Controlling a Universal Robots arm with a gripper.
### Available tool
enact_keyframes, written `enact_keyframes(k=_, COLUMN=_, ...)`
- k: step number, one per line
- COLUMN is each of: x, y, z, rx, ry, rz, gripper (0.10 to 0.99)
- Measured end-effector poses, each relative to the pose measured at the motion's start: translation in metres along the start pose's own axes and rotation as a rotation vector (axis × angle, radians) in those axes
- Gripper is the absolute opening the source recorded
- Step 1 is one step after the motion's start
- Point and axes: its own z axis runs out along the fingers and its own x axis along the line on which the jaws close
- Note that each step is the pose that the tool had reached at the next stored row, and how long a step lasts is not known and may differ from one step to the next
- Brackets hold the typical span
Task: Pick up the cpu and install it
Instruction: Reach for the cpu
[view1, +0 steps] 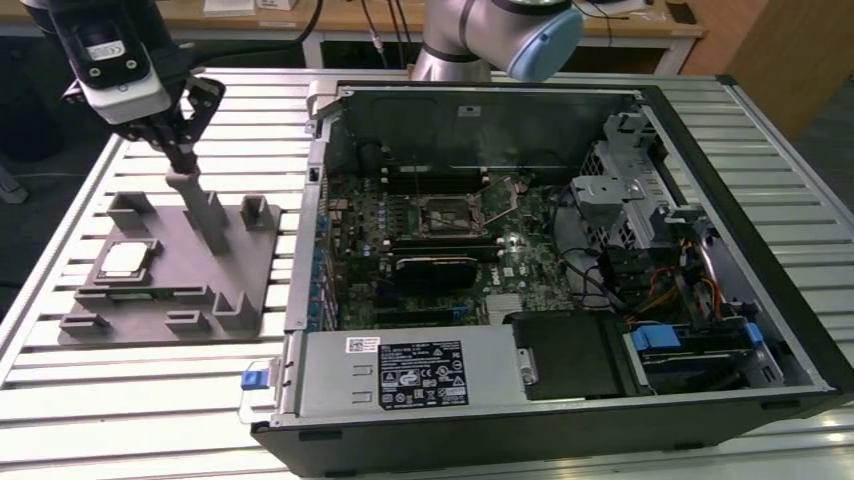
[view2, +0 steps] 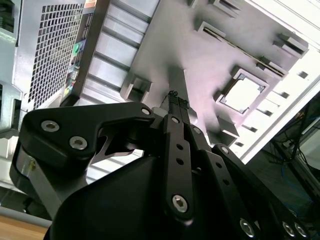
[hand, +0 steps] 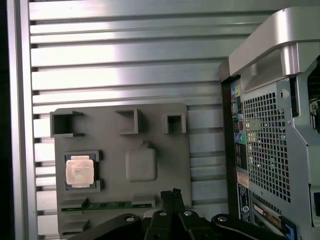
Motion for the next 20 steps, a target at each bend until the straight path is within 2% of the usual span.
enact_keyframes(k=6, x=0.0066, y=-0.0007, z=0.0032, rx=0.0, ry=0.0, rz=0.0, gripper=0.106)
enact_keyframes(k=15, x=0.0247, y=-0.0022, z=0.0085, rx=0.0, ry=0.0, rz=0.0, gripper=0.106)
enact_keyframes(k=20, x=0.0322, y=-0.003, z=0.0112, rx=0.0, ry=0.0, rz=0.0, gripper=0.106)
